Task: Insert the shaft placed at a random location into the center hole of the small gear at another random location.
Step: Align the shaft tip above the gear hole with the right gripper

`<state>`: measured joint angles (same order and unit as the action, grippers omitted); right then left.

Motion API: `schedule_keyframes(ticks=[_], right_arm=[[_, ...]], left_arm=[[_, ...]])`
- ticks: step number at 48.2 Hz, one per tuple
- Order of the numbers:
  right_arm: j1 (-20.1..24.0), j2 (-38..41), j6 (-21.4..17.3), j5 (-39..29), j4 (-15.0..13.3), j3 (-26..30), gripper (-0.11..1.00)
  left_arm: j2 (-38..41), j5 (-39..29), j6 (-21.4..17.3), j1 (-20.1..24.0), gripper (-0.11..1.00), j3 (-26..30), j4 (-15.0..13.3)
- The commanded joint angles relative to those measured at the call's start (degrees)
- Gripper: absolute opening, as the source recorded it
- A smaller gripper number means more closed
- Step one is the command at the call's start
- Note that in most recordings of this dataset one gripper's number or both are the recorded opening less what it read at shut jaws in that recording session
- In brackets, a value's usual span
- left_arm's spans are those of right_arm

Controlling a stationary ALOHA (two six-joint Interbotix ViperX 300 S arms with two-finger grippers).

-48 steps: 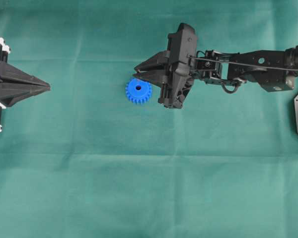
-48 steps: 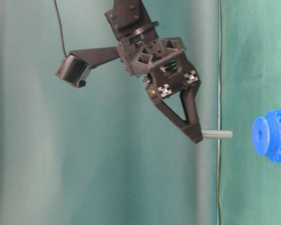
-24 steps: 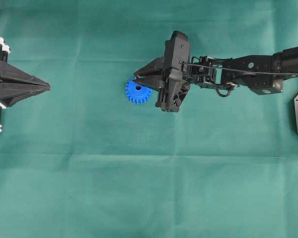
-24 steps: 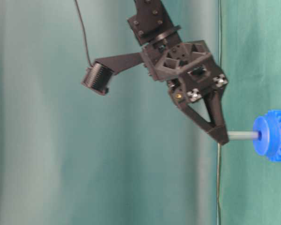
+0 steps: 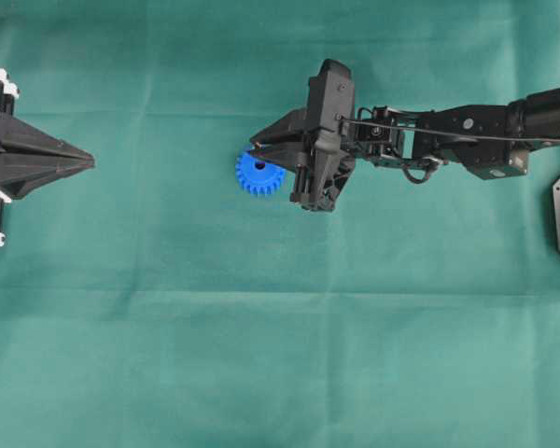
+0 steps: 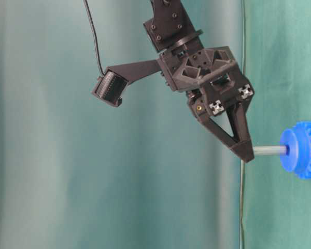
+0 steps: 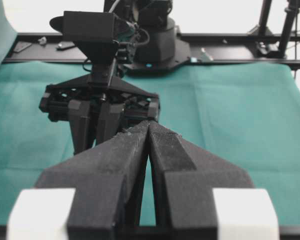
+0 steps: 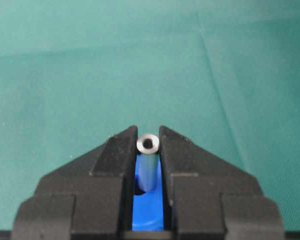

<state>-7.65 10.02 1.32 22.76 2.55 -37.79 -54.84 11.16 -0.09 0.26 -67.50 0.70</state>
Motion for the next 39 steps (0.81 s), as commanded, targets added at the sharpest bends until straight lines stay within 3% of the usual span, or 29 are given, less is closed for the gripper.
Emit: schedule_keyframes(ticks=[1,23,39], right_arm=[[0.09,-2.46,0.0,0.18,0.18,1.23,0.14],[0.44,-5.1,0.09,-1.41,0.18,0.97,0.14],[1.14,-2.37,0.09,-0.97,0.18,1.23,0.14]], left_arm=[[0.44,0.26,0.09,0.18,0.0,1.05,0.18],[0.44,0.26,0.09,0.18,0.0,1.05,0.18],[0.44,0.26,0.09,0.18,0.0,1.05,0.18]])
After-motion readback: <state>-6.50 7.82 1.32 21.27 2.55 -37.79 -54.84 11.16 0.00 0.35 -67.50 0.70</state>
